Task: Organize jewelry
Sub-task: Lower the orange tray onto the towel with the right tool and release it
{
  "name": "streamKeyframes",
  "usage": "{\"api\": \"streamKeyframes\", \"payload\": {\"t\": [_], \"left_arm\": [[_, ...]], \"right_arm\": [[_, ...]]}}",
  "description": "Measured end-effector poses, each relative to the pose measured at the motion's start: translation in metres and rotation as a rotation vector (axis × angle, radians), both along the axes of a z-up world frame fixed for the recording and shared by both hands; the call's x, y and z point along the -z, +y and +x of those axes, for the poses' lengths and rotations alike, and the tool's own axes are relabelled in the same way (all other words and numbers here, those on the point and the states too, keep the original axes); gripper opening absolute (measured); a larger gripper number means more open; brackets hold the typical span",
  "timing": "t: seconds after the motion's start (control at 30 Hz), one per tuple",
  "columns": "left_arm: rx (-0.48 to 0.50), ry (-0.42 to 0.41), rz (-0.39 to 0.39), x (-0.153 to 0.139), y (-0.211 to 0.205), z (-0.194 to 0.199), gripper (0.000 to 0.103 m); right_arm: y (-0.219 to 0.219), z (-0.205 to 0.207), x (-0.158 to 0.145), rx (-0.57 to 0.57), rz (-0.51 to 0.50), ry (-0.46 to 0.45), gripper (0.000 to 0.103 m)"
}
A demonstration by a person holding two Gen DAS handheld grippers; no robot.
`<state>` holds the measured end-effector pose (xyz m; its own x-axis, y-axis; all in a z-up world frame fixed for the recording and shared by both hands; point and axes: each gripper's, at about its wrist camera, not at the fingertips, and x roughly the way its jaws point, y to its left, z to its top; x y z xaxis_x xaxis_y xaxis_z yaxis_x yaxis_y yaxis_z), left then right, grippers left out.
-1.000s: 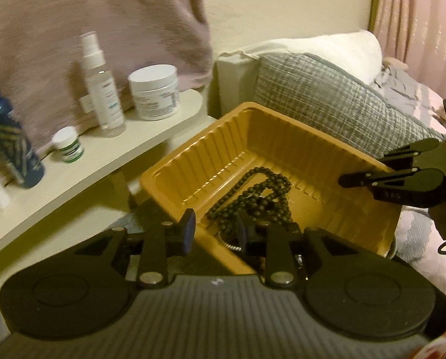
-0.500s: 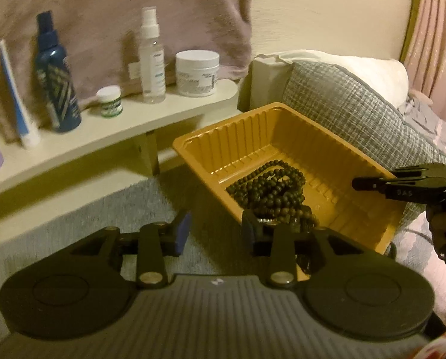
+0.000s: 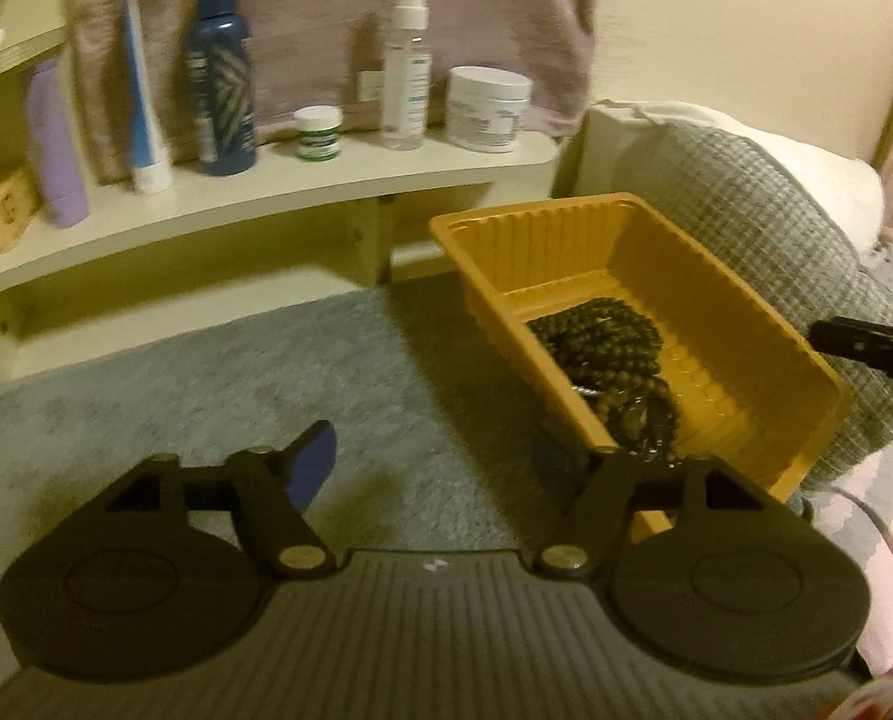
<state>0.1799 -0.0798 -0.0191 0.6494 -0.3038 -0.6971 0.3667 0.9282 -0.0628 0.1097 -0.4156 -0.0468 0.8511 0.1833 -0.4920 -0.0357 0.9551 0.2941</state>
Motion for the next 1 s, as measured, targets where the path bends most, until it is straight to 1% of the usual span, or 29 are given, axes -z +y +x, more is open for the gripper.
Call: {"api": "streamKeyframes", "payload": {"t": [0.03,0.07,0.17,0.37,0.53,0.63,0.73,0.8,1.0], "left_arm": [[-0.014,-0.001,0.002,0.0,0.001,-0.002,0.081],[-0.026,-0.002,0.003,-0.001,0.002,-0.004,0.084],[-0.059,-0.006,-0.001,-0.004,0.006,-0.011,0.09],[-0.125,-0.021,0.018,-0.009,0.011,-0.028,0.102],[-0.177,-0.038,-0.002,-0.015,0.017,-0.048,0.102],[-0.21,-0.042,0.001,-0.019,0.021,-0.062,0.102],[-0.241,-0.043,-0.024,-0.023,0.025,-0.08,0.102],[-0.271,-0.051,-0.025,-0.025,0.028,-0.092,0.102],[-0.322,-0.022,-0.02,-0.029,0.038,-0.119,0.102]], "right_arm": [[0.001,-0.001,-0.002,0.002,0.001,0.008,0.075],[0.003,-0.003,-0.004,0.004,-0.001,0.018,0.075],[0.008,-0.009,-0.01,-0.001,-0.007,0.034,0.077],[0.029,-0.018,-0.026,-0.033,-0.022,0.066,0.081],[0.048,-0.026,-0.034,-0.044,-0.02,0.102,0.083],[0.061,-0.031,-0.039,-0.064,-0.023,0.12,0.083],[0.077,-0.039,-0.042,-0.1,-0.044,0.132,0.083],[0.088,-0.043,-0.042,-0.122,-0.063,0.141,0.083],[0.116,-0.052,-0.036,-0.179,-0.105,0.172,0.083]]}}
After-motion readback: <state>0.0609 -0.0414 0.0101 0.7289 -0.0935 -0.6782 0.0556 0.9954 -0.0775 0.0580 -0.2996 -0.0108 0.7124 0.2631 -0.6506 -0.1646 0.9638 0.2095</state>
